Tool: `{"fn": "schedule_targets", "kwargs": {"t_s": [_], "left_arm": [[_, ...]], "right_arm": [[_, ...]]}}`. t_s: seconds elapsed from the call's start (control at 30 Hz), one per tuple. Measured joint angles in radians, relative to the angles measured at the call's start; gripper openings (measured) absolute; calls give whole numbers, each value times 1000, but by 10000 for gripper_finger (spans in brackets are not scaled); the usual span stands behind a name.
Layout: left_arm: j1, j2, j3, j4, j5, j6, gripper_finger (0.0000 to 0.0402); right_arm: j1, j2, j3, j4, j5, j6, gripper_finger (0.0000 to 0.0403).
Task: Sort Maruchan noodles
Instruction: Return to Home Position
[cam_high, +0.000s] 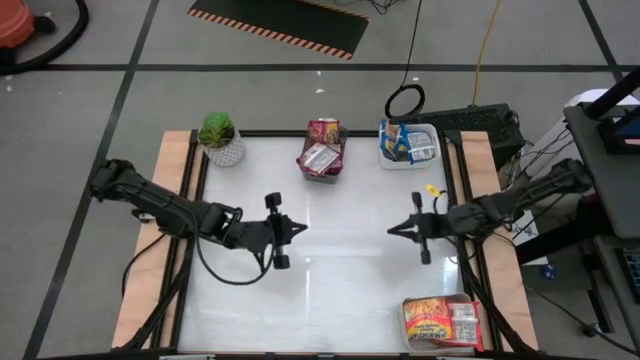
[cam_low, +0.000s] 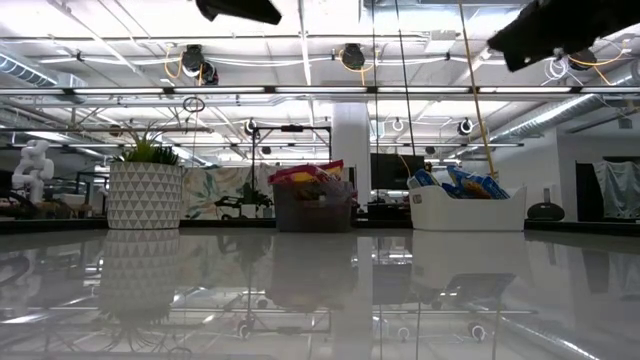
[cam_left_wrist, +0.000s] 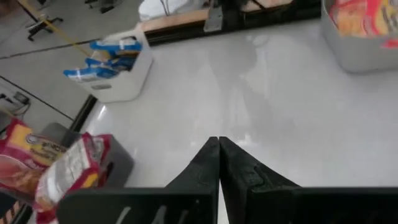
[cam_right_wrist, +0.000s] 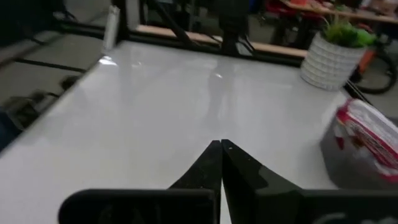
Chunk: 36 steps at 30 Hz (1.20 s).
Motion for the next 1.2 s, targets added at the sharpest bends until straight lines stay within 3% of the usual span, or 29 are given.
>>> {"fn": "schedule_targets", "kwargs": {"t_s": [0.1,0.47,0.8,1.2], "left_arm": [[-10,-19,-44,16,3,-6,7],[18,-127,-316,359,58,33,8],[18,-262,-424,392,59,55,8],[18,-299,-503,419,58,44,8]], "right_arm": [[43,-40,0,-15,1,0,3],[161,-56,0,-37,2,-5,1],[181,-58,-4,-26,-1,-48,0],[171,-172,-253,238,1,-139,0]]}}
